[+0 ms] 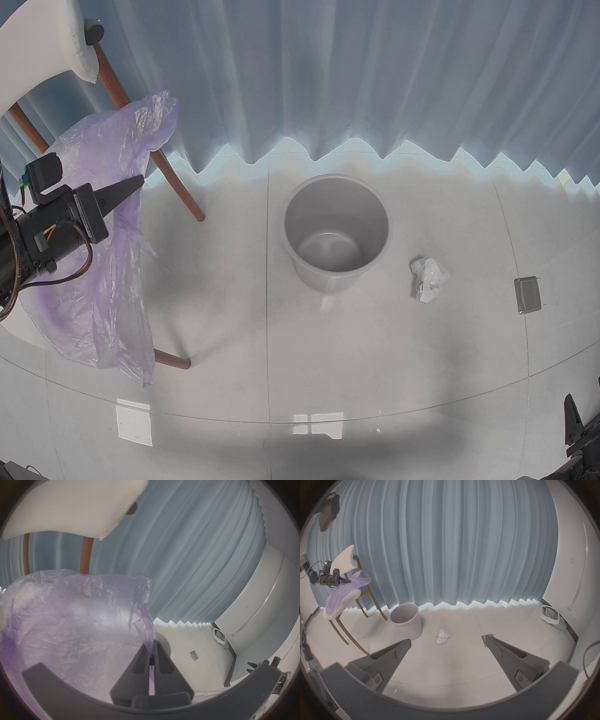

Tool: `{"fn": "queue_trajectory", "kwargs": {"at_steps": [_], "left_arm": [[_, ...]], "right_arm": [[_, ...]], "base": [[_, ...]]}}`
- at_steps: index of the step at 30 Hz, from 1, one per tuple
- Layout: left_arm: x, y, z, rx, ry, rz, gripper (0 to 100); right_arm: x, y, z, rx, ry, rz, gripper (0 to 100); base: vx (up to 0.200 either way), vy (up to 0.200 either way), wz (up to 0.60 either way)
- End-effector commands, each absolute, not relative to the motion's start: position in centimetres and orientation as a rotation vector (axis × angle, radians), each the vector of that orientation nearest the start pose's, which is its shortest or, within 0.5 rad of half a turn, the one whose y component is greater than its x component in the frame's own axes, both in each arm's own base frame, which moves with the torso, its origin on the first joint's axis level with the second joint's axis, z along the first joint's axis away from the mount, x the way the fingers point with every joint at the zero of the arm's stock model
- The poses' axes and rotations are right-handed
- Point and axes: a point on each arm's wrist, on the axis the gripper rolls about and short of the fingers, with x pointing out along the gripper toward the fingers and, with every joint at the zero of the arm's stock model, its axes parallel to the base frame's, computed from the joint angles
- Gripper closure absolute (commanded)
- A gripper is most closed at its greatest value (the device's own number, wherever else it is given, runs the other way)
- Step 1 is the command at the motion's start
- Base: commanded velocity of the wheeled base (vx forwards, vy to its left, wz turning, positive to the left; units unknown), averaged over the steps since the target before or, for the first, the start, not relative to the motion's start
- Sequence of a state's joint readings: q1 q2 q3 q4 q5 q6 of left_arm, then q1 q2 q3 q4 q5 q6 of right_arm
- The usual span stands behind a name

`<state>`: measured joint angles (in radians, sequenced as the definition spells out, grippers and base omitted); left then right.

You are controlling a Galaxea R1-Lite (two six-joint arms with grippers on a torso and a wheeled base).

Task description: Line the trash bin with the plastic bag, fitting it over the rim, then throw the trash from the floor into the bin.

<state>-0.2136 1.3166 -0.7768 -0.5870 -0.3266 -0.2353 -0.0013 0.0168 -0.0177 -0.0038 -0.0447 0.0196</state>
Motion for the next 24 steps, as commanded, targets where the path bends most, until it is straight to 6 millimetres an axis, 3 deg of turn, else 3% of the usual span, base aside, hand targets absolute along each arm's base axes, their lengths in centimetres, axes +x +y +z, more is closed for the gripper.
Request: {"fn": "queue_trajectory", "kwargs": {"at_steps": [1,14,24], "left_arm": [[20.9,-5.1,26.7,-0.231,0.014,-0.536,100],[21.8,-4.1,26.2,-0.232,0.034,-0.491,100],[21.6,-4.4,26.2,-0.225,0.036,-0.555,100]], "right_arm": [[-2.3,-0.1,7.6,0.020,-0.005,-0.046,0],[-2.3,-0.1,7.6,0.022,-0.005,-0.046,0],[-2.3,-0.1,7.6,0.022,-0.005,-0.046,0]], "base": [[0.000,0.000,0.00],[0.000,0.000,0.00],[0.200,0.000,0.00]]}}
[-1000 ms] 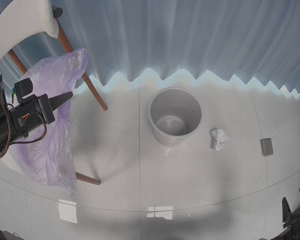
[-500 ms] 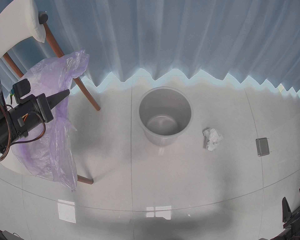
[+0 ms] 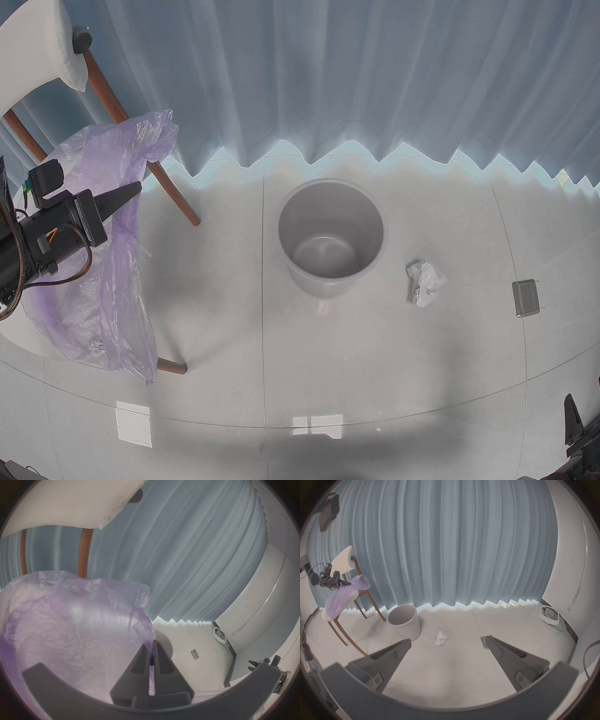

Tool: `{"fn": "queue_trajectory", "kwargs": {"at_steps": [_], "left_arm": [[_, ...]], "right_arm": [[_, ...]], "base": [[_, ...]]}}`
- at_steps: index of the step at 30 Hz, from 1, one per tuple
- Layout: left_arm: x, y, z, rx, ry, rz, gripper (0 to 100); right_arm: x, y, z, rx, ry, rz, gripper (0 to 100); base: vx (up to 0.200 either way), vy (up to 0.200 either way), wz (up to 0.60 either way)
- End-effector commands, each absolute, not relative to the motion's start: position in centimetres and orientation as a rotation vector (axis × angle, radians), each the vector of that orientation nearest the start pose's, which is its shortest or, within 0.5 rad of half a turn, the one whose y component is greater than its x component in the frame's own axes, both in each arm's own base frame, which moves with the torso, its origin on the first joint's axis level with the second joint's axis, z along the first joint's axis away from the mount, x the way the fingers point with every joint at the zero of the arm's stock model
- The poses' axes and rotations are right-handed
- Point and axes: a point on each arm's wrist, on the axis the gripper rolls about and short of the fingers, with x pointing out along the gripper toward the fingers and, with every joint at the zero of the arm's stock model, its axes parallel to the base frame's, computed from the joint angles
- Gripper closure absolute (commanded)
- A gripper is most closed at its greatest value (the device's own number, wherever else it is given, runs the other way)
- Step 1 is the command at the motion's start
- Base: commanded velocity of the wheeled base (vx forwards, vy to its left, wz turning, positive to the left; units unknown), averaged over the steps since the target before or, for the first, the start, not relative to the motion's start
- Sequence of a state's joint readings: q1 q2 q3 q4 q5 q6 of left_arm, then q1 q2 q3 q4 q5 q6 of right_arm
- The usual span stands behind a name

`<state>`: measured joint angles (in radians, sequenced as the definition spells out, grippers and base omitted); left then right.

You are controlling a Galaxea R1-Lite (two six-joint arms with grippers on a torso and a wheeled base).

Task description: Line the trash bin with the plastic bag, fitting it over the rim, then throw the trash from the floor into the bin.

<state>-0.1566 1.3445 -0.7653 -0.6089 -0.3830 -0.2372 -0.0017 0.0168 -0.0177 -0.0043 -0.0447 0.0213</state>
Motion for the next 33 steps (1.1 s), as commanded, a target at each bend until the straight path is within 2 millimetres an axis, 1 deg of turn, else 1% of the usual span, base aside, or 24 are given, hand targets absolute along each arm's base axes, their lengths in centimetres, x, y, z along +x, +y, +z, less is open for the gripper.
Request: {"fn": "queue_trajectory", "kwargs": {"at_steps": [1,4,5,6,7,10,11,12,17,19,22,26,29,33], "left_arm": [[21.6,-4.5,26.2,-0.225,0.036,-0.558,100],[20.9,-6.1,26.3,-0.217,0.044,-0.693,100],[20.3,-7.3,26.3,-0.215,0.052,-0.780,100],[20.3,-7.4,26.3,-0.216,0.053,-0.786,100],[19.7,-8.3,26.2,-0.215,0.062,-0.845,100],[19.1,-9.5,25.7,-0.210,0.084,-0.909,100],[19.1,-9.5,25.7,-0.210,0.084,-0.909,100],[18.7,-10.4,25.3,-0.205,0.105,-0.955,100],[17.4,-12.3,23.9,-0.127,0.124,-1.037,100],[17.1,-12.6,23.5,-0.096,0.122,-1.038,100],[17.1,-13.2,23.5,-0.086,0.119,-1.051,100],[17.2,-14.9,24.5,-0.093,0.089,-1.111,100],[17.5,-16.4,24.4,-0.088,0.101,-1.152,100],[18.5,-18.1,24.4,-0.084,0.106,-1.177,100]], "right_arm": [[-2.3,-0.1,7.6,0.022,-0.005,-0.046,0],[-2.3,-0.1,7.6,0.022,-0.005,-0.046,0],[-2.3,-0.1,7.6,0.022,-0.005,-0.046,0],[-2.3,-0.1,7.6,0.022,-0.005,-0.046,0],[-2.3,-0.1,7.6,0.022,-0.005,-0.046,0],[-2.3,-0.1,7.6,0.022,-0.005,-0.046,0],[-2.3,-0.1,7.6,0.022,-0.005,-0.046,0],[-2.3,-0.1,7.6,0.022,-0.005,-0.046,0],[-2.3,-0.1,7.6,0.022,-0.005,-0.046,0],[-2.3,-0.1,7.6,0.022,-0.005,-0.046,0],[-2.3,-0.1,7.6,0.020,-0.005,-0.046,0],[-2.3,-0.1,7.6,0.020,-0.005,-0.046,0],[-2.3,-0.1,7.6,0.020,-0.004,-0.046,0],[-2.3,-0.1,7.6,0.020,-0.005,-0.046,0]], "base": [[0.200,0.000,0.00],[0.200,0.000,0.00],[0.200,0.000,0.00],[0.200,0.000,0.00],[0.200,0.000,0.00],[0.200,0.000,0.00],[0.200,0.000,0.00],[0.200,0.000,0.00],[0.200,0.000,0.00],[0.000,0.000,0.00],[0.000,0.000,0.00],[0.000,0.000,0.00],[0.000,0.000,0.00],[0.000,0.000,0.00]]}}
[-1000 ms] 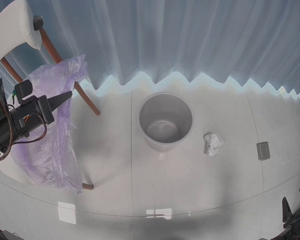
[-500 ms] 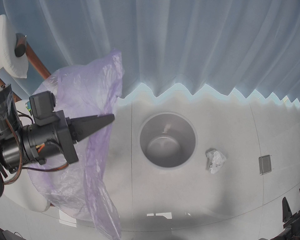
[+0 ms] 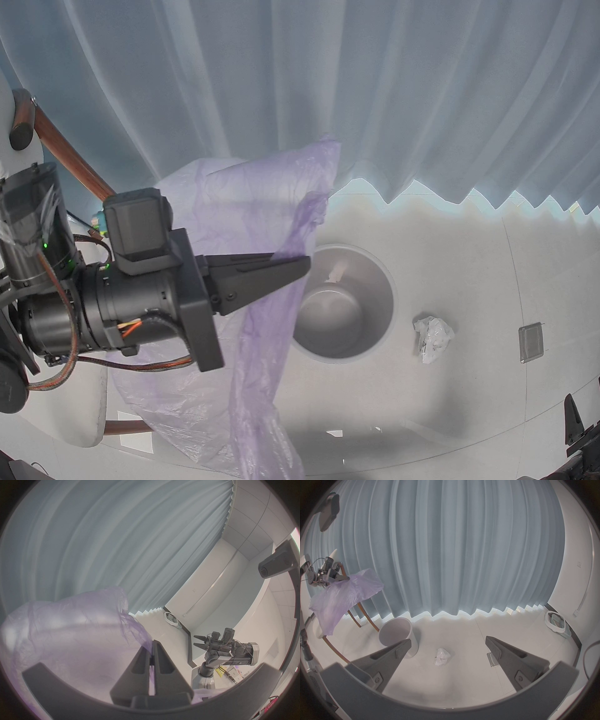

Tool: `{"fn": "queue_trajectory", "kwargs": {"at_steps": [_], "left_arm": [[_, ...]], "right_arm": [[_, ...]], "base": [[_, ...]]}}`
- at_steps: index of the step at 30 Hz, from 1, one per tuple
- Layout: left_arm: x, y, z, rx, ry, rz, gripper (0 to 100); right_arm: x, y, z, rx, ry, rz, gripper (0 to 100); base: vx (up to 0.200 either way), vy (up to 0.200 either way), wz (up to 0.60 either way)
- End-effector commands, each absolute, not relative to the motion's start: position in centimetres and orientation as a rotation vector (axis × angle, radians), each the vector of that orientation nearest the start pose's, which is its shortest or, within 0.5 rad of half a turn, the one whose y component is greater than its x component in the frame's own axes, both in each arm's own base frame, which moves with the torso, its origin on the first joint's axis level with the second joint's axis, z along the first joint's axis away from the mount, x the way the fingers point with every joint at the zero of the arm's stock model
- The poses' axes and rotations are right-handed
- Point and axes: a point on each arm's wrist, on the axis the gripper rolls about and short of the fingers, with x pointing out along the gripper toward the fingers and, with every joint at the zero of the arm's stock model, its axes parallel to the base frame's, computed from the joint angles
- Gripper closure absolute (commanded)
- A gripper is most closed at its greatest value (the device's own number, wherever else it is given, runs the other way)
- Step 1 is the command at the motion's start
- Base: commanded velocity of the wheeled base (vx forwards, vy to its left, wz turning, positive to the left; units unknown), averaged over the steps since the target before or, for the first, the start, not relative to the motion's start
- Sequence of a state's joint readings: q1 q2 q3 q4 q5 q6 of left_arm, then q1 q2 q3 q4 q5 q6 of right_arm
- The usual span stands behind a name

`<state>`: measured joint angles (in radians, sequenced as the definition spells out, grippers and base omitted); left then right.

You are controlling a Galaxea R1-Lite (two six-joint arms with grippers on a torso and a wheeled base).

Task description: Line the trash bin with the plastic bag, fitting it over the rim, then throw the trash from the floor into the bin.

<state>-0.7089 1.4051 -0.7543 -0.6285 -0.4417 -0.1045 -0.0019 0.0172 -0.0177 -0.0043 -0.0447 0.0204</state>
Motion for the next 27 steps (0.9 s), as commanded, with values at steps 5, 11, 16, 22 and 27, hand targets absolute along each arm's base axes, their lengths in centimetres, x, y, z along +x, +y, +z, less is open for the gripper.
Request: {"fn": "queue_trajectory", "kwargs": {"at_steps": [5,11,16,22,27], "left_arm": [[20.8,-19.8,25.3,-0.093,0.047,-1.172,100],[22.5,-20.9,26.2,-0.105,-0.008,-1.162,100],[22.9,-21.0,25.4,-0.096,0.012,-1.153,100],[24.0,-21.0,25.0,-0.096,0.007,-1.132,100],[24.0,-21.1,24.4,-0.094,0.028,-1.132,100]], "right_arm": [[-2.3,-0.1,7.6,0.022,-0.005,-0.046,0],[-2.3,-0.1,7.6,0.022,-0.005,-0.046,0],[-2.3,-0.1,7.6,0.020,-0.005,-0.046,0],[-2.3,-0.1,7.6,0.020,-0.005,-0.046,0],[-2.3,-0.1,7.6,0.020,-0.005,-0.046,0]], "base": [[0.000,0.000,0.00],[0.000,0.000,0.00],[0.000,0.000,0.00],[0.000,0.000,0.00],[0.000,0.000,0.00]]}}
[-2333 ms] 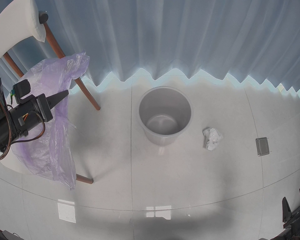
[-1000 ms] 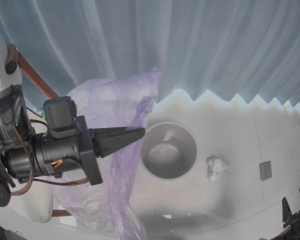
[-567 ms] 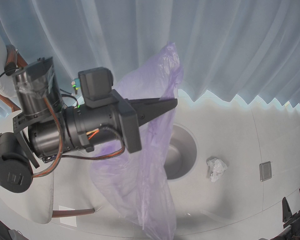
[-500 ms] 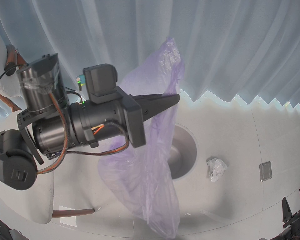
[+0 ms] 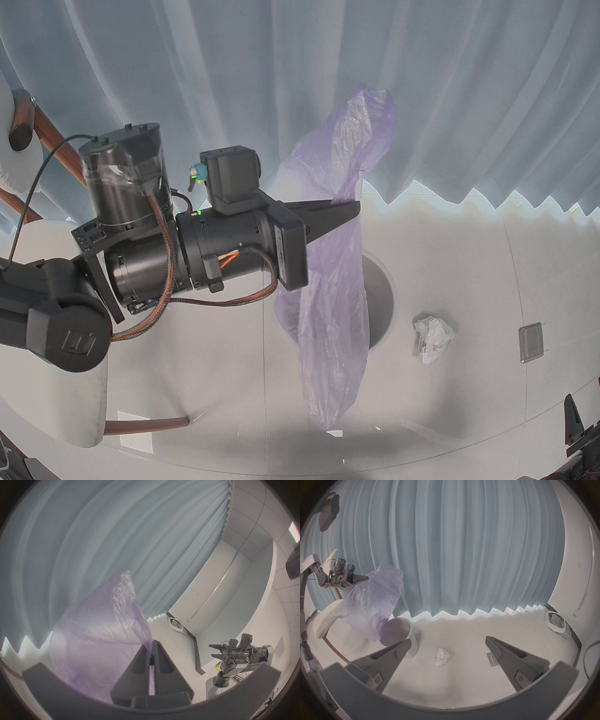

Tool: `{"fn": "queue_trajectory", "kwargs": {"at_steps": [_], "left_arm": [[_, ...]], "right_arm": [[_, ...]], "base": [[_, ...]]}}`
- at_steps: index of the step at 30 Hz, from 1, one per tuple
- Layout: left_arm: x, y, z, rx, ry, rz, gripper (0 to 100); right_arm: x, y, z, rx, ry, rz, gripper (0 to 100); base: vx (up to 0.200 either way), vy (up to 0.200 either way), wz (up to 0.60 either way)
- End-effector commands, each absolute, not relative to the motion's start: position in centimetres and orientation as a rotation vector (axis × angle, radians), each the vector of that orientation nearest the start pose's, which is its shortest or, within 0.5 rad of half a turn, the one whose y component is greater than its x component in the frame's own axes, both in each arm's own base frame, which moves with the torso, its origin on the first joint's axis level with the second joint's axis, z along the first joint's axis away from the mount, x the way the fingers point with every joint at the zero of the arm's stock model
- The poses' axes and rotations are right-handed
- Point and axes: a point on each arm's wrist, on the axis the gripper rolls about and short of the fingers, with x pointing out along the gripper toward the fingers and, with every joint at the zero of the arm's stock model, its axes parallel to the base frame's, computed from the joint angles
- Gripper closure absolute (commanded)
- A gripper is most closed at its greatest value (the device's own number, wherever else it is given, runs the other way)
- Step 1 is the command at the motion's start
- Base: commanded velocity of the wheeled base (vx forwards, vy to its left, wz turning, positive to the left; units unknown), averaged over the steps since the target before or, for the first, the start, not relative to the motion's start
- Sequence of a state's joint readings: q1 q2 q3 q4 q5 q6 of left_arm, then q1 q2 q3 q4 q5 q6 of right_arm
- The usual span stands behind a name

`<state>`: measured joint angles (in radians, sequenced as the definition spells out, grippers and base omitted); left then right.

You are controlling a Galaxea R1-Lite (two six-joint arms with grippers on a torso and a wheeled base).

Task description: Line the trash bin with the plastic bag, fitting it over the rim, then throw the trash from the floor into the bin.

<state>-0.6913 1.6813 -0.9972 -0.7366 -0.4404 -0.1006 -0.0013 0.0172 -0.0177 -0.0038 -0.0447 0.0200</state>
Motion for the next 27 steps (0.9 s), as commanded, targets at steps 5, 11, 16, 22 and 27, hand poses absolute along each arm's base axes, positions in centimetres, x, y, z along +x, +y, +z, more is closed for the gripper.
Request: {"fn": "queue_trajectory", "kwargs": {"at_steps": [5,11,16,22,27], "left_arm": [[23.6,-21.5,24.3,-0.088,0.030,-1.148,100],[21.5,-22.6,23.6,-0.083,0.060,-1.220,100],[21.0,-23.7,23.6,-0.087,0.050,-1.254,100],[20.6,-24.6,23.1,-0.082,0.067,-1.281,100],[20.6,-24.9,23.1,-0.082,0.067,-1.286,100]], "right_arm": [[-2.3,-0.1,7.6,0.020,-0.005,-0.046,0],[-2.3,-0.1,7.6,0.020,-0.005,-0.046,0],[-2.3,-0.1,7.6,0.020,-0.005,-0.046,0],[-2.3,-0.1,7.6,0.020,-0.005,-0.046,0],[-2.3,-0.1,7.6,0.020,-0.005,-0.046,0]], "base": [[0.000,0.000,0.00],[0.000,0.000,0.00],[0.000,0.000,0.00],[0.000,0.000,0.00],[0.000,0.000,0.00]]}}
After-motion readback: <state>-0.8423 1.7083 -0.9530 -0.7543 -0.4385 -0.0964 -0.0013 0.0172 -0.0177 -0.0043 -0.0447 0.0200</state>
